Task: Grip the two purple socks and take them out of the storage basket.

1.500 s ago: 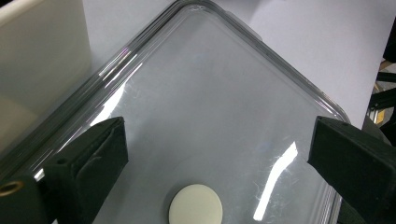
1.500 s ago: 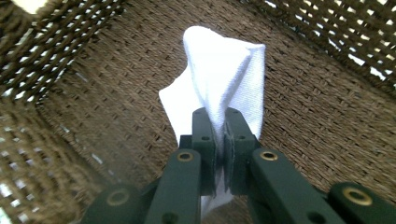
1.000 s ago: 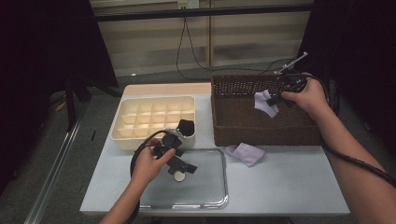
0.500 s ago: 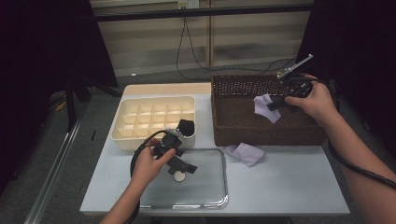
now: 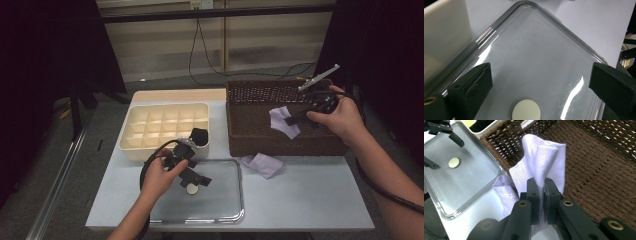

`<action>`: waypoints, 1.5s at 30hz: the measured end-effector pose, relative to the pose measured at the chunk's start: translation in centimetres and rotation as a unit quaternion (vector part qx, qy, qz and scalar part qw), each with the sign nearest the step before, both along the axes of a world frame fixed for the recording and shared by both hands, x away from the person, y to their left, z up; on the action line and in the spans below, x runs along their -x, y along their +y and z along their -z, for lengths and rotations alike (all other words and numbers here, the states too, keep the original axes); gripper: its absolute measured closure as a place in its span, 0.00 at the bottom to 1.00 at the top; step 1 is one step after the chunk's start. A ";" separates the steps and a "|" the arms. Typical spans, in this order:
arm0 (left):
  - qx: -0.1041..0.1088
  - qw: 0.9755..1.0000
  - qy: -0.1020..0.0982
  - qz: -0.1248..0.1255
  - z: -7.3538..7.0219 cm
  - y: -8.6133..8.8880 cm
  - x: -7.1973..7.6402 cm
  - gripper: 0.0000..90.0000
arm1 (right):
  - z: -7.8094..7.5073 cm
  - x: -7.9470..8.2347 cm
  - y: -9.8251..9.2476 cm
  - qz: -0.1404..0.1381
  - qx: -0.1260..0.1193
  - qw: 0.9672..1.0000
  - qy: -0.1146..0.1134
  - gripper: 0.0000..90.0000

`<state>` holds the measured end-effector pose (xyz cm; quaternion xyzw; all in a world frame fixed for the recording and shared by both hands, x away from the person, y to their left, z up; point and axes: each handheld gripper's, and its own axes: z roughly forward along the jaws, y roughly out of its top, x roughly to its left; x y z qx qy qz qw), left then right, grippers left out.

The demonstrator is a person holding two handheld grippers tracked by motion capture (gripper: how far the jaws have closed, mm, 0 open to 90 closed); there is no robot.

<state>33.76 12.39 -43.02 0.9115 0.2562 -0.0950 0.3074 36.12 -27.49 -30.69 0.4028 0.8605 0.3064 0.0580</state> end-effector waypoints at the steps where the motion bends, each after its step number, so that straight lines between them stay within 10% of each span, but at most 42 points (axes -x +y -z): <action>1: 0.000 1.000 0.000 0.000 0.0 0.0 0.0 0.05 | 0.0 0.2 0.1 -0.001 -0.001 1.000 0.001 0.95; 35: 0.004 1.000 -0.001 -0.005 0.0 -0.1 0.1 0.05 | 1.5 4.9 3.0 -0.067 -0.023 0.997 -0.007 0.93; 45: 0.001 1.000 -0.001 -0.005 0.1 -0.2 0.1 0.05 | 2.2 5.3 3.3 -0.065 -0.033 0.997 -0.011 0.59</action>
